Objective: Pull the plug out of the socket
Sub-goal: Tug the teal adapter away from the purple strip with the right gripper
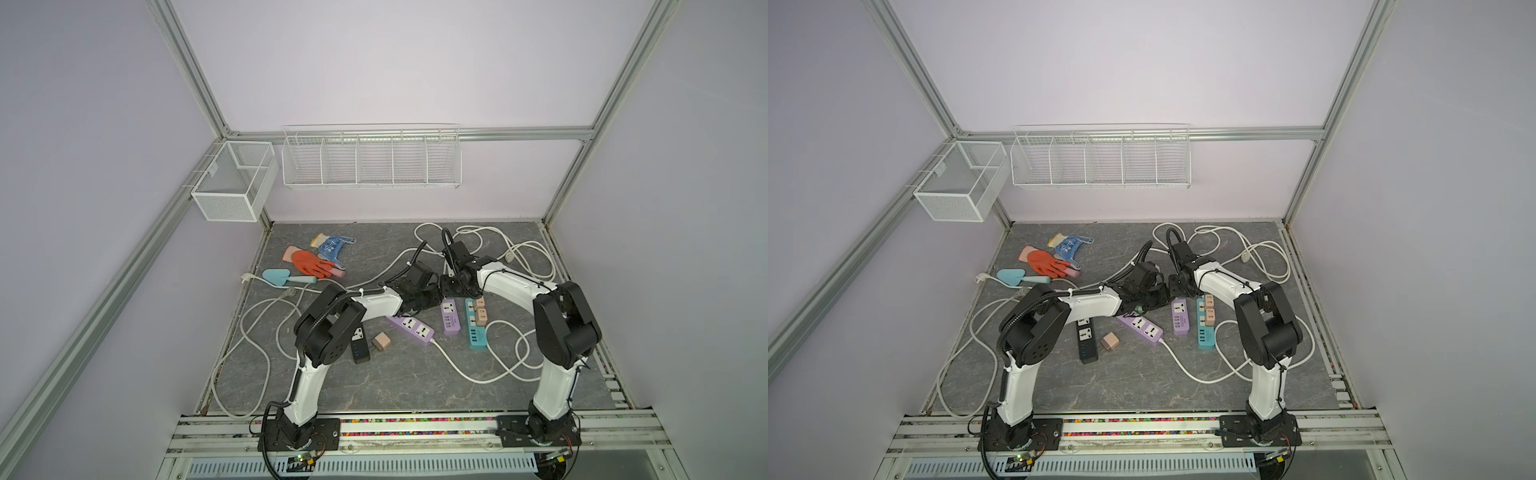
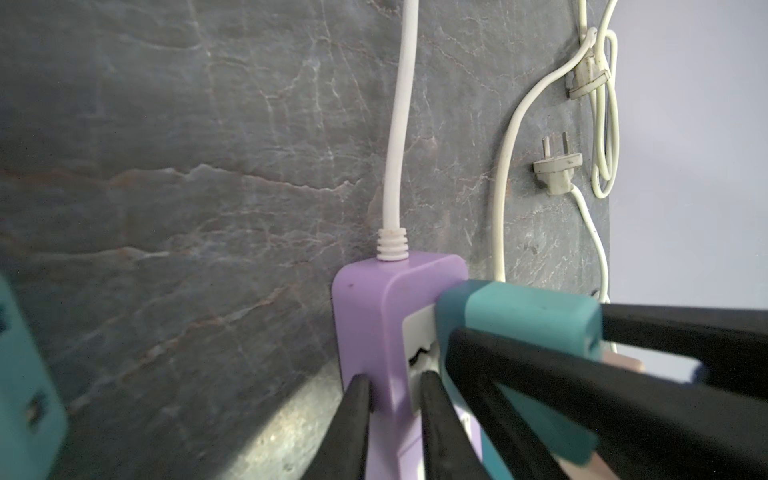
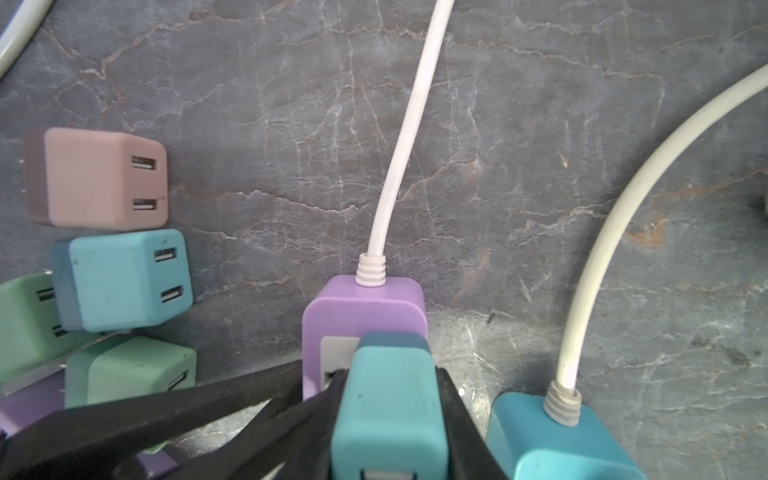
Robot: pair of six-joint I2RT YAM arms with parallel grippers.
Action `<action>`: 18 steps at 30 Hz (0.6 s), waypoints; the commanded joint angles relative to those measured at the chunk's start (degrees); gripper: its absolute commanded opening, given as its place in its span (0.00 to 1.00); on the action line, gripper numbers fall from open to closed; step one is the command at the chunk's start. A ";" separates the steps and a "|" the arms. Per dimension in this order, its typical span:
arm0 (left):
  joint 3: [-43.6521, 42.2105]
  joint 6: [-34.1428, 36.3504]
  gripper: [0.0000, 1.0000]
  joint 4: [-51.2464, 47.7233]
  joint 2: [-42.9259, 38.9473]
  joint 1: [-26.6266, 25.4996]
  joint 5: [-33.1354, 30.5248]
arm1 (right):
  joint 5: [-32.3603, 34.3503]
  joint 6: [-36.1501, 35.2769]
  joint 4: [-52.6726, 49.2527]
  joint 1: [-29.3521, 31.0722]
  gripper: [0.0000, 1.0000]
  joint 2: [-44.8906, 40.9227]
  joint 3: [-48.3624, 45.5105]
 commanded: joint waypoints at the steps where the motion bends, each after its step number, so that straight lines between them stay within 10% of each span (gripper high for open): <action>1: -2.13 -0.35 0.23 -5.70 1.37 -0.72 -1.04 | 0.60 -0.92 -1.08 0.40 0.19 -1.03 1.01; 18: -1.74 -0.45 0.22 -6.51 1.61 -1.23 -2.36 | -2.46 0.00 -0.08 0.96 0.15 -2.32 0.00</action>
